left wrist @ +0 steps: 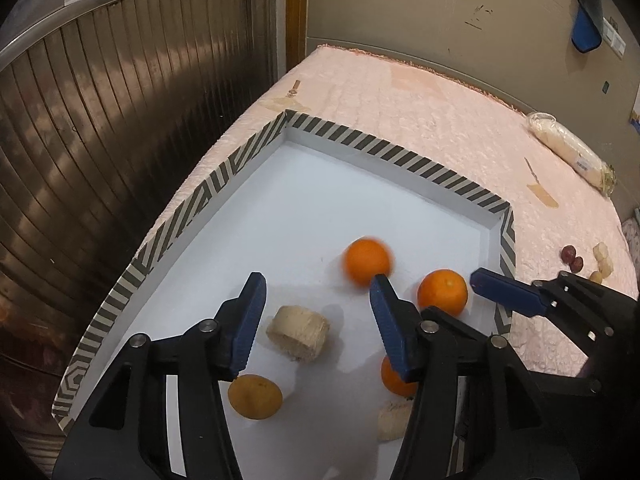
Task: Organize fruits
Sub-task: 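Lower the orange into the tray and open the left tool while the right tool releases its orange, then move both open tools back toward the red dates and small fruits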
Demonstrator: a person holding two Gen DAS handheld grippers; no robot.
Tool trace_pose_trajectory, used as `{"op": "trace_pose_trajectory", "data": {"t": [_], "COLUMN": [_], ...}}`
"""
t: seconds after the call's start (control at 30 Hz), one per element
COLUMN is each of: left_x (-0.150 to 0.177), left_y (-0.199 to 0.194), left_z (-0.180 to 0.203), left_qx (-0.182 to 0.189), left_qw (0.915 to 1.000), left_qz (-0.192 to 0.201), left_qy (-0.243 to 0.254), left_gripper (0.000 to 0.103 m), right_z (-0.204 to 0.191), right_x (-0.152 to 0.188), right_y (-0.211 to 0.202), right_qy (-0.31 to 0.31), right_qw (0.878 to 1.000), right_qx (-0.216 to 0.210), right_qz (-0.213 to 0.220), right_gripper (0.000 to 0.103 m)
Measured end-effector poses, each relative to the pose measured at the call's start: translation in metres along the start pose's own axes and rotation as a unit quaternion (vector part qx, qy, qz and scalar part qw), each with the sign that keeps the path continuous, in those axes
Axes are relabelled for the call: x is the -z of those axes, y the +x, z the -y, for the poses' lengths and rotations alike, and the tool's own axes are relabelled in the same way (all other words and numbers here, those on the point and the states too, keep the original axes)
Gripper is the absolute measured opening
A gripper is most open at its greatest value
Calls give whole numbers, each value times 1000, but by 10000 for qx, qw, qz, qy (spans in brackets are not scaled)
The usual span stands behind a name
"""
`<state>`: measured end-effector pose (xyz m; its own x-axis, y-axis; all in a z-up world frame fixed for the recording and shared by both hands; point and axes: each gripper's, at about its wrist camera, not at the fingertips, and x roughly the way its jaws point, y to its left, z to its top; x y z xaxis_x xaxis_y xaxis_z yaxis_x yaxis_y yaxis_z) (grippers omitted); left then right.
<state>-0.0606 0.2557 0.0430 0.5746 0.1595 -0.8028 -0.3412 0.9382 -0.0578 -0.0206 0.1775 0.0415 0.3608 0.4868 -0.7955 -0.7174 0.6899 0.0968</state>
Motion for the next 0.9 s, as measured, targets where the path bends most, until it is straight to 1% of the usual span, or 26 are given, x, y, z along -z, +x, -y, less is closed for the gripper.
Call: {"op": "trace_pose_trajectory", "data": {"t": [0.1, 0.3, 0.43, 0.6, 0.9], "left_x": [0, 4, 9, 14, 28], "left_y": [-3, -24, -39, -50, -55], "left_z": [-3, 6, 27, 58, 120], "left_qx": [22, 78, 227, 388, 764], "left_qw": [9999, 9991, 9979, 9962, 9920], "left_qz": [72, 421, 602, 706, 632], "left_qy": [-74, -78, 96, 330, 782], "left_gripper": [54, 54, 54, 54, 54], "right_z": [1, 3, 11, 29, 79], "right_x": [2, 12, 24, 44, 86], "right_y": [-7, -34, -52, -74, -112], "right_qy": [27, 137, 265, 496, 971], "right_qw": [9999, 9989, 9979, 9964, 9911], "right_qx": [-34, -96, -57, 94, 494], "right_qz": [91, 428, 582, 688, 762], "right_gripper": [44, 44, 44, 44, 44]}}
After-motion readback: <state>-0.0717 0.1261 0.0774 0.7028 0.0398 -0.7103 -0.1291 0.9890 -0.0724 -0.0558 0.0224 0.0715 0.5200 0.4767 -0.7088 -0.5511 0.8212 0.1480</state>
